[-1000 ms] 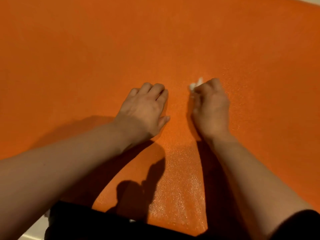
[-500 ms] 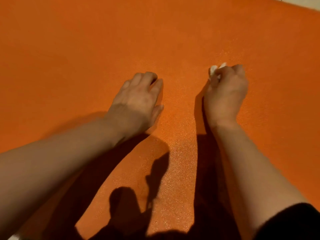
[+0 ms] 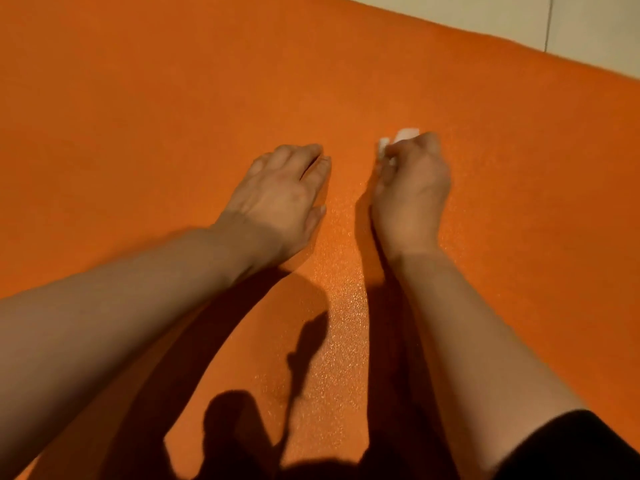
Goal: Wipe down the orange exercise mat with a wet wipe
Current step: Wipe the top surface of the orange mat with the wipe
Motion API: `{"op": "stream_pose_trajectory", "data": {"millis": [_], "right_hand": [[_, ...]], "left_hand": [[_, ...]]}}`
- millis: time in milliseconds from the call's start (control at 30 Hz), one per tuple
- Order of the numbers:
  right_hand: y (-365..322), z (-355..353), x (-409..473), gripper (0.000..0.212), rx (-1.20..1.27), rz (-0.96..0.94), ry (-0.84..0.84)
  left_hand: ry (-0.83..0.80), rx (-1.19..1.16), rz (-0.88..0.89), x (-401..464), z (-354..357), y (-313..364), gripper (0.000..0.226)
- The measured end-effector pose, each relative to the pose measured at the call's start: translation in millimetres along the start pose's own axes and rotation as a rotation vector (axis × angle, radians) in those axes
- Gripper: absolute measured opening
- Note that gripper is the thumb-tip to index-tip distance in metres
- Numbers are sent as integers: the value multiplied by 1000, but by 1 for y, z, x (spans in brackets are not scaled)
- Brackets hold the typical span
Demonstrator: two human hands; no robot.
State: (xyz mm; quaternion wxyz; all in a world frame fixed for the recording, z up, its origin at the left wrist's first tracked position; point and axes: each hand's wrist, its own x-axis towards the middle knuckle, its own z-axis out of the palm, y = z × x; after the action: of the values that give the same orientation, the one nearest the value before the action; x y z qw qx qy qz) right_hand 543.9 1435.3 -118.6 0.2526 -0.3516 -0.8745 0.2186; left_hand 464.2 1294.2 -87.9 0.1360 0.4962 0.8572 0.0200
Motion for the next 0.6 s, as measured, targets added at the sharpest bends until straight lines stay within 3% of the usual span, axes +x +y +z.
{"op": "stream_pose_trajectory", "data": {"millis": [133,200,333,400,500,600], "right_hand": [[-17,9,-11,28,17,-310,-234],[0,3,10,28,-25,-265,-172],[21,-2,51,29,-82,105,54],[-2,14,49,29,-34,44,28],[-31,33,31,24,33,-231,-166],[-12,25,59,21,-29,-224,-160]], "left_hand": [[23,-20,1,16,-8,-5,60],[14,-17,-18,22,-9,-10,63],[-7,-5,-51,27,-11,-22,67],[-25,-20,-68,31,-12,-24,69],[-36,-49,-71,38,-10,-26,71],[-22,-36,-64,44,-8,-28,70]]}}
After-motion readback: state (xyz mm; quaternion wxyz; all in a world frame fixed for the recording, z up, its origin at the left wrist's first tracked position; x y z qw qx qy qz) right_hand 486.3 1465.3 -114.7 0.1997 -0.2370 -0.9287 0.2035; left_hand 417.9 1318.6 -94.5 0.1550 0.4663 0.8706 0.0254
